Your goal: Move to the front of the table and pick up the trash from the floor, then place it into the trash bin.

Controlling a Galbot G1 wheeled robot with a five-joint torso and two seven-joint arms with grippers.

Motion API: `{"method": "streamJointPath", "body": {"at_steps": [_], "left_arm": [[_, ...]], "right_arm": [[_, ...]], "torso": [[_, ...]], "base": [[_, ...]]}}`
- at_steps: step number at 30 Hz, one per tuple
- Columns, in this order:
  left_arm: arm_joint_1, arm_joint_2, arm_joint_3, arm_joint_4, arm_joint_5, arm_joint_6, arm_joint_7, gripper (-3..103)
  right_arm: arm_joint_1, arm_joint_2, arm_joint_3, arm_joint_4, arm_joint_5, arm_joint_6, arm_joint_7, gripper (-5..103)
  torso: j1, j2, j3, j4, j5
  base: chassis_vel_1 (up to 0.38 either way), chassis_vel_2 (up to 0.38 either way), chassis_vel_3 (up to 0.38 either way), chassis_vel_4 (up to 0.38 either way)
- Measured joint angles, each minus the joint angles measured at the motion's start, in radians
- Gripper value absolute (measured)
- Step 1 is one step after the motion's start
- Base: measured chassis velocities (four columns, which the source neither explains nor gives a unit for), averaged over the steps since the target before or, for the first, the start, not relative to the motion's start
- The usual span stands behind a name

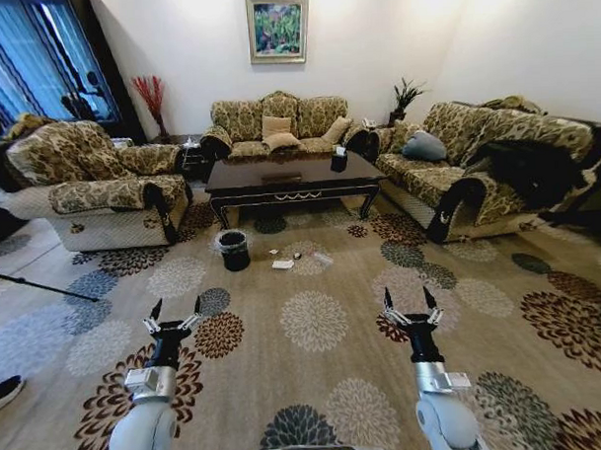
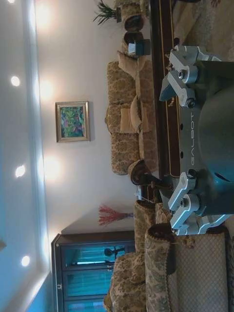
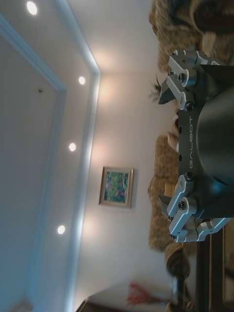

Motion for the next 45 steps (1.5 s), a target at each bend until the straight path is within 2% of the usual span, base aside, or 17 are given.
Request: {"method": "streamJointPath", "body": {"at_steps": [3, 6, 8, 9, 12, 16, 23, 31, 38, 45], "left_arm": [[0.005, 0.001, -0.005, -0.008, 0.004, 0.000, 0.014, 100], [0.006, 0.002, -0.007, -0.012, 0.007, 0.001, 0.020, 100], [0.008, 0.003, -0.008, -0.014, 0.017, 0.002, 0.030, 100], [0.008, 0.003, -0.008, -0.014, 0.017, 0.002, 0.030, 100], [0.009, 0.003, -0.005, -0.015, 0.028, 0.003, 0.037, 100], [0.013, 0.002, -0.005, -0.016, 0.035, 0.003, 0.040, 100], [0.024, -0.004, -0.008, -0.024, 0.031, -0.009, 0.041, 100], [0.024, 0.001, -0.037, -0.022, -0.050, -0.011, 0.041, 100], [0.017, 0.001, -0.030, -0.004, -0.137, -0.009, 0.046, 100], [0.021, 0.000, -0.029, -0.005, -0.143, -0.010, 0.051, 100]], "right_arm": [[-0.003, -0.014, -0.001, 0.019, -0.017, -0.027, 0.056, 100], [-0.013, -0.025, -0.005, 0.050, 0.005, -0.054, 0.065, 100], [-0.031, -0.043, -0.019, 0.127, 0.022, -0.162, 0.086, 100], [-0.031, -0.043, -0.019, 0.127, 0.022, -0.162, 0.086, 100], [-0.063, -0.066, -0.054, 0.232, 0.033, -0.315, 0.146, 100], [-0.081, -0.081, -0.058, 0.269, 0.029, -0.360, 0.136, 100], [-0.082, -0.083, -0.052, 0.256, 0.027, -0.365, 0.122, 100], [-0.071, -0.076, -0.065, 0.226, 0.053, -0.321, 0.072, 100], [-0.063, -0.075, -0.068, 0.214, 0.095, -0.318, 0.063, 100], [-0.061, -0.076, -0.063, 0.214, 0.092, -0.318, 0.064, 100]], "torso": [[-0.008, -0.019, -0.010, 0.0000, 0.0001], [-0.012, -0.027, -0.015, 0.0000, 0.0000], [-0.019, -0.042, -0.024, -0.0001, -0.0002], [-0.019, -0.042, -0.024, -0.0001, -0.0002], [-0.027, -0.062, -0.034, 0.0000, -0.0003], [-0.035, -0.077, -0.043, -0.0001, -0.0002], [-0.048, -0.107, -0.060, 0.0000, 0.0001], [-0.065, -0.148, -0.083, 0.0000, 0.0000], [-0.078, -0.181, -0.102, 0.0000, -0.0001], [-0.090, -0.208, -0.118, 0.0000, -0.0001]], "base": [[0.000, 0.000, 0.000, 0.000], [0.000, 0.000, 0.000, 0.000], [0.000, 0.000, 0.000, 0.000], [0.000, 0.000, 0.000, 0.000], [0.000, 0.000, 0.000, 0.000], [0.000, 0.000, 0.000, 0.000], [0.000, 0.000, 0.000, 0.000], [0.000, 0.000, 0.000, 0.000], [0.000, 0.000, 0.000, 0.000], [0.000, 0.000, 0.000, 0.000]]}}
